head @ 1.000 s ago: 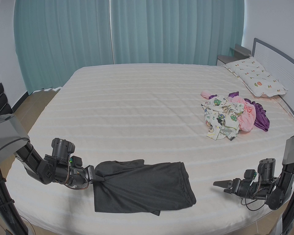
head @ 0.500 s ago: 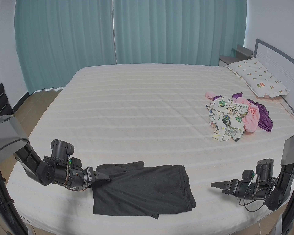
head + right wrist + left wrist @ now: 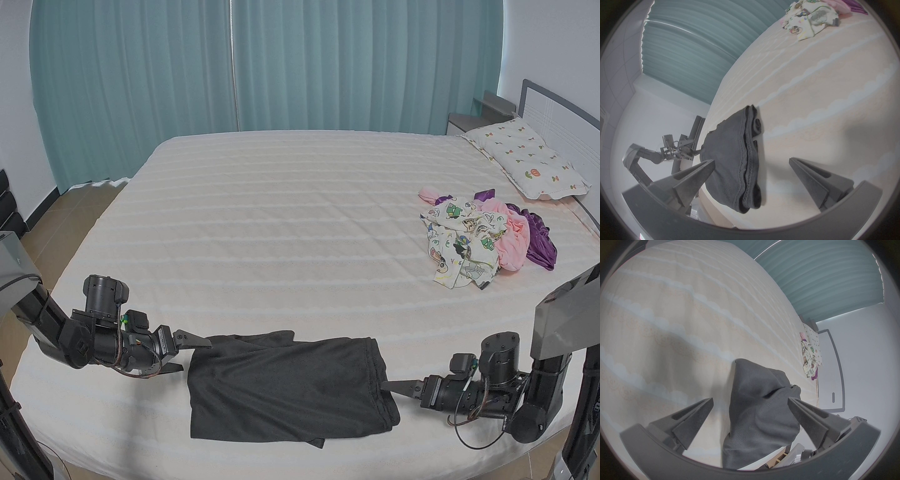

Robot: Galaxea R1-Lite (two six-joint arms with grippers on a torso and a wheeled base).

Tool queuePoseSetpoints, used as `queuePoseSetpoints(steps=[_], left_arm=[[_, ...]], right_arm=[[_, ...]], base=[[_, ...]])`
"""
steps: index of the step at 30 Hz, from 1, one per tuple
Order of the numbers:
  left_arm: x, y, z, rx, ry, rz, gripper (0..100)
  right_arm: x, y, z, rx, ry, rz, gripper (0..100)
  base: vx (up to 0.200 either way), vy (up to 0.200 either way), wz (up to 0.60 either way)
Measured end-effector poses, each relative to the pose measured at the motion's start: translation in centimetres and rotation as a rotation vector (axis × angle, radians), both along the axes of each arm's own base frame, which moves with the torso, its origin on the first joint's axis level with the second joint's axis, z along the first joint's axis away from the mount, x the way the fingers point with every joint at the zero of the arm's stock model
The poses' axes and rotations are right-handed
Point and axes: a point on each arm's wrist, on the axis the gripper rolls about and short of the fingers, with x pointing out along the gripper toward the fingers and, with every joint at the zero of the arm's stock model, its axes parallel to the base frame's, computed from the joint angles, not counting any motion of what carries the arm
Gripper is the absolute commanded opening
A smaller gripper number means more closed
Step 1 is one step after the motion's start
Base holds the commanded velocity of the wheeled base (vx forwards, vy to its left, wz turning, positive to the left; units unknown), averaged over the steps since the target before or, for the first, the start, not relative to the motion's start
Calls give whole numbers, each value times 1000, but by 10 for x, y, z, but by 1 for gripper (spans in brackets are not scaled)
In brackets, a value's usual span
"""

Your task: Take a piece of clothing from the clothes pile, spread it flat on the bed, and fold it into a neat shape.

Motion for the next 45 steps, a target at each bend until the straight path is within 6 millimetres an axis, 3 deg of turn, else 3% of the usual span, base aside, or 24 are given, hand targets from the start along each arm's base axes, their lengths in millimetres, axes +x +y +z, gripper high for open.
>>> queuePoseSetpoints(steps=[5,6,12,29,30,37,45], left_arm=[[2,2,1,-3,-6,5,100],[2,2,1,-3,-7,6,100],[3,2,1,-3,-8,7,100],[4,2,-2,-2,3,6,100],[4,2,-2,-2,4,6,100],[5,2,-3,-2,5,7,100],[4,1,-3,-7,12,10,100]], right_arm=[[0,15,-8,-10,0,43,100],[-1,17,-9,-11,2,53,0],[-8,24,-15,-30,29,93,0],[-30,7,-19,-118,53,127,0],[-30,7,-19,-120,54,130,100],[-25,4,-16,-107,32,109,100],[13,3,-4,-31,-82,11,100]], base=[[0,0,0],[0,0,0],[0,0,0],[0,0,0],[0,0,0],[0,0,0],[0,0,0]])
